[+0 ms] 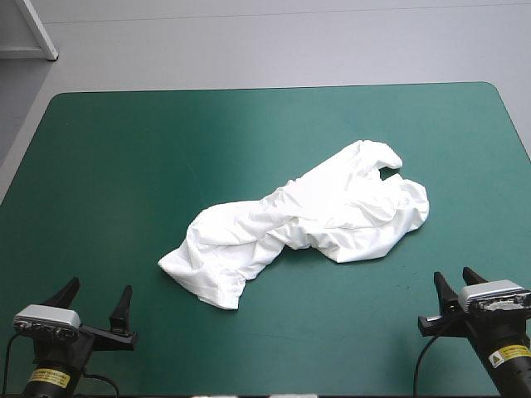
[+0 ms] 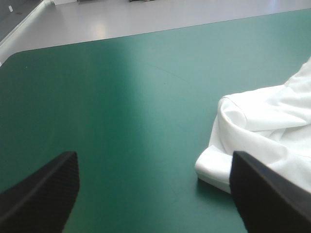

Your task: Fold the cloth

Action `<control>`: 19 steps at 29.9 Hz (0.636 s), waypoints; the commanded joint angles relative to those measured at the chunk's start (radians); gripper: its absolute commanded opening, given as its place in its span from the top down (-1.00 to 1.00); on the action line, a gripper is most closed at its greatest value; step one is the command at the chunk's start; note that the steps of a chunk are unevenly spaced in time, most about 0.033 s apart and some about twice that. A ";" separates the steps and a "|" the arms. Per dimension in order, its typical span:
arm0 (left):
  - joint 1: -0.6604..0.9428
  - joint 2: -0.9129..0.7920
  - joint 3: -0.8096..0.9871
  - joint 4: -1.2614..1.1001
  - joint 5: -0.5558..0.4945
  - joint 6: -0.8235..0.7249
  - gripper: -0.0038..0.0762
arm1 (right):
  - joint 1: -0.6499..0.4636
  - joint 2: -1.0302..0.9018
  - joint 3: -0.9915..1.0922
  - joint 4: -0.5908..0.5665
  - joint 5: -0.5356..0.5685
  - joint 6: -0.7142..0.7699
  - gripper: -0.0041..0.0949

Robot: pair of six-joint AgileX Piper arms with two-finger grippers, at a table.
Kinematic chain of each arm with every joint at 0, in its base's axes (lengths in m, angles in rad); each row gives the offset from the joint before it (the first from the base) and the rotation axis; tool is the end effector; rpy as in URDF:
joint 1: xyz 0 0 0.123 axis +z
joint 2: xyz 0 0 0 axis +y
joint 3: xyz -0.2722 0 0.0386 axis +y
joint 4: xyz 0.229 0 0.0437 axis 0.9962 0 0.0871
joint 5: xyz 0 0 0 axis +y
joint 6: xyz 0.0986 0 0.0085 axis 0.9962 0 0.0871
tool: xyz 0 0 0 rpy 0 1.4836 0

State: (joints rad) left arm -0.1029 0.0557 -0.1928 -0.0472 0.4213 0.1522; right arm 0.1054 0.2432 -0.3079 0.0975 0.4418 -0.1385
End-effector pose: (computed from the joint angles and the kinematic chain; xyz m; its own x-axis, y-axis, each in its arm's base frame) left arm 0.0478 -0.0069 0.2318 -0.1799 0.1280 -0.9753 0.1420 0.9845 0.1031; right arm 0.0648 0.0110 0.2562 -0.2749 -0.0796 -0.9582 -0.1588 0.9866 -0.0364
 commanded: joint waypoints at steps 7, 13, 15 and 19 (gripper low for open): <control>-0.007 0.169 -0.138 -0.010 0.030 -0.005 -0.63 | -0.001 0.009 -0.045 -0.006 -0.064 -0.002 -0.03; -0.007 0.413 -0.298 -0.048 0.200 0.095 -0.63 | -0.001 0.047 -0.094 -0.054 -0.052 -0.002 -0.03; -0.007 0.489 -0.348 -0.106 0.234 0.152 -0.63 | -0.001 0.081 -0.116 -0.054 -0.049 -0.002 -0.03; -0.007 0.651 -0.405 -0.224 0.242 0.218 -0.63 | -0.001 0.164 -0.153 -0.054 -0.051 -0.002 -0.03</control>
State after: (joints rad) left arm -0.1029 0.6162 -0.5374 -0.1843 0.7072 0.3314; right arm 0.1054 0.3458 -0.4057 0.0532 0.4600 -0.1385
